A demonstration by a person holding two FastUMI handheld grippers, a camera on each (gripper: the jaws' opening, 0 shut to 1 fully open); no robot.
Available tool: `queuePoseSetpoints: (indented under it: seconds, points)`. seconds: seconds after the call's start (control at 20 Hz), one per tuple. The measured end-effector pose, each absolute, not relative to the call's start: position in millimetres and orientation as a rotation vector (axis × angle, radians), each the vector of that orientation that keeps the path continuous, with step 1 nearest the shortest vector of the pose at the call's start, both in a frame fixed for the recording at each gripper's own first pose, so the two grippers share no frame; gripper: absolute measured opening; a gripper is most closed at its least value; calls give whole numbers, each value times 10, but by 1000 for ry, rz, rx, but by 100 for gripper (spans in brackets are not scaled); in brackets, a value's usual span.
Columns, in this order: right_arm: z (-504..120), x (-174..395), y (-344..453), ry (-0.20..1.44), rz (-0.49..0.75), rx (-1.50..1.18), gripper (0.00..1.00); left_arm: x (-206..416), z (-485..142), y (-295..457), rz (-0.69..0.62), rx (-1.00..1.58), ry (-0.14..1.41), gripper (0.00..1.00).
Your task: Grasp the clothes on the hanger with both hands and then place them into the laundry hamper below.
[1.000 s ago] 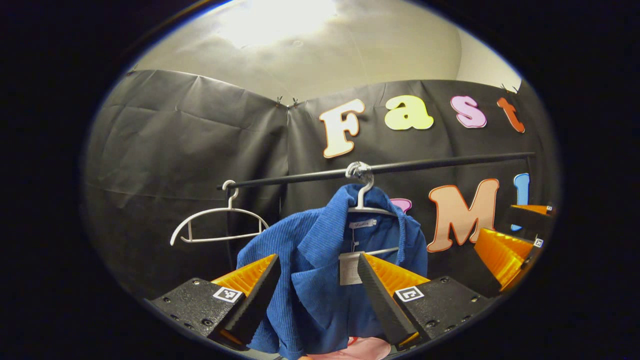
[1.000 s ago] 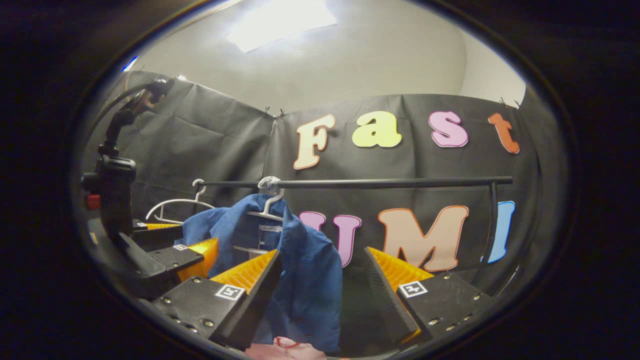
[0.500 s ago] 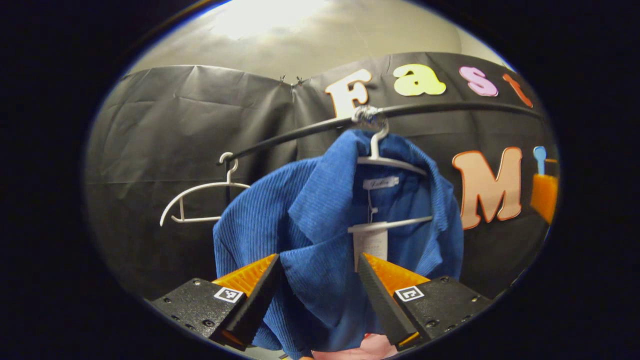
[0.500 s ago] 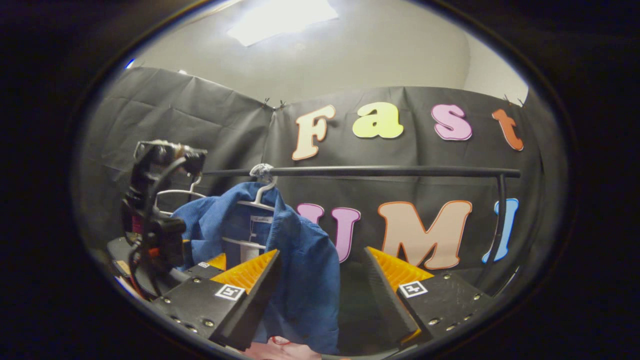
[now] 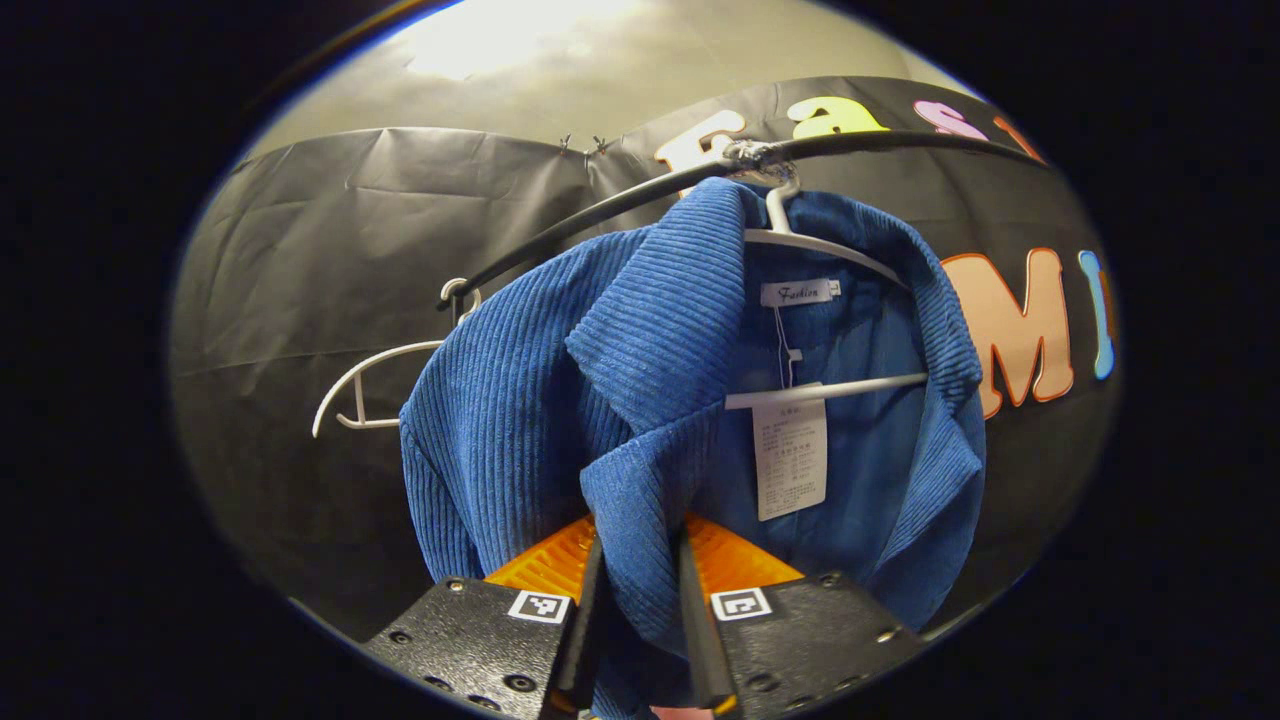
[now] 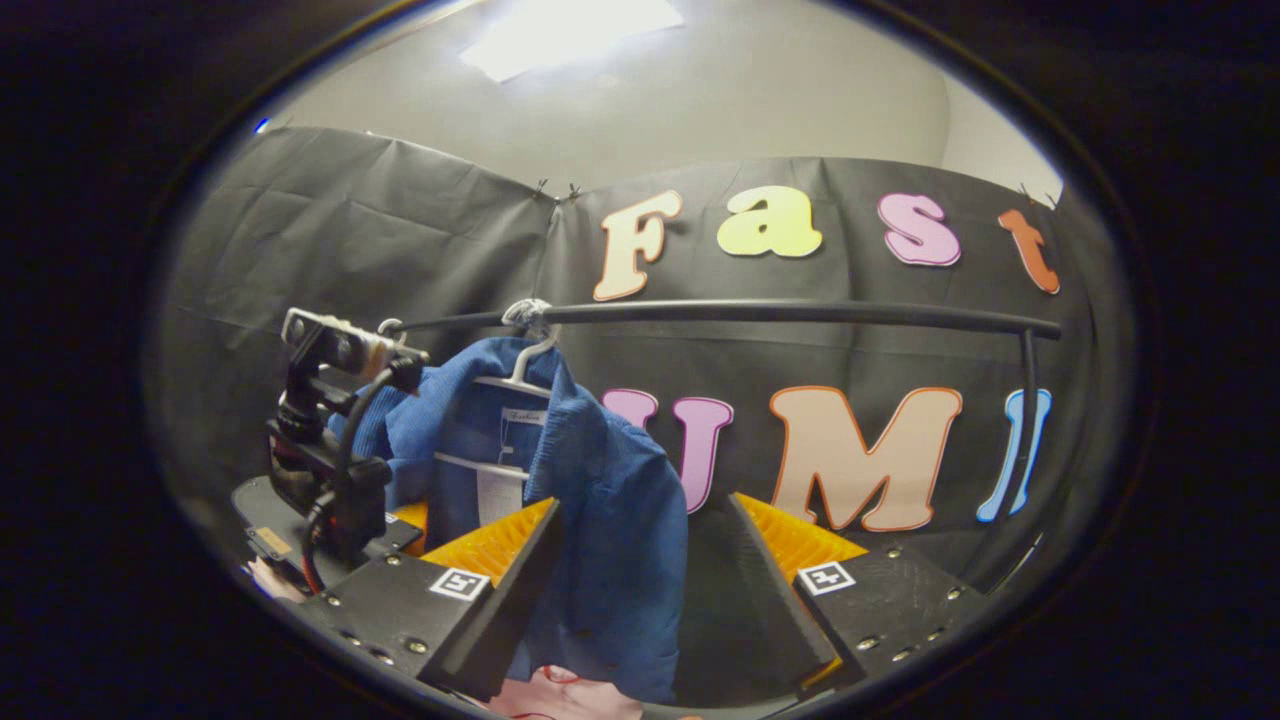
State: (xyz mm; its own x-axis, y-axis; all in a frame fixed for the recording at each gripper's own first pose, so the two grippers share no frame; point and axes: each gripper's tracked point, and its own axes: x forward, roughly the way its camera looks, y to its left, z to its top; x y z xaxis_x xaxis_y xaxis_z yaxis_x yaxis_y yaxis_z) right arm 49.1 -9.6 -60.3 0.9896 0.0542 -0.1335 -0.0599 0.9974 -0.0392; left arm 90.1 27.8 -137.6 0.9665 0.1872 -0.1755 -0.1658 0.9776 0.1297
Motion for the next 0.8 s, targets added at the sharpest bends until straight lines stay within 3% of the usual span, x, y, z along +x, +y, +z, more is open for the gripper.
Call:
queuePoseSetpoints:
  seconds: [0.1, 0.25, 0.8]
  points:
    - [-685, 543, 4, 143, 76, -44, 96, 882, -1314, 339, 184, 105, 190, 22]
    - [-829, 599, 173, 163, 116, -55, 94, 811, -1224, 376, 167, 74, 197, 3]
    - [-1239, 828, 752, 215, 192, 5, 96, 579, -551, 477, 126, 43, 148, 2]
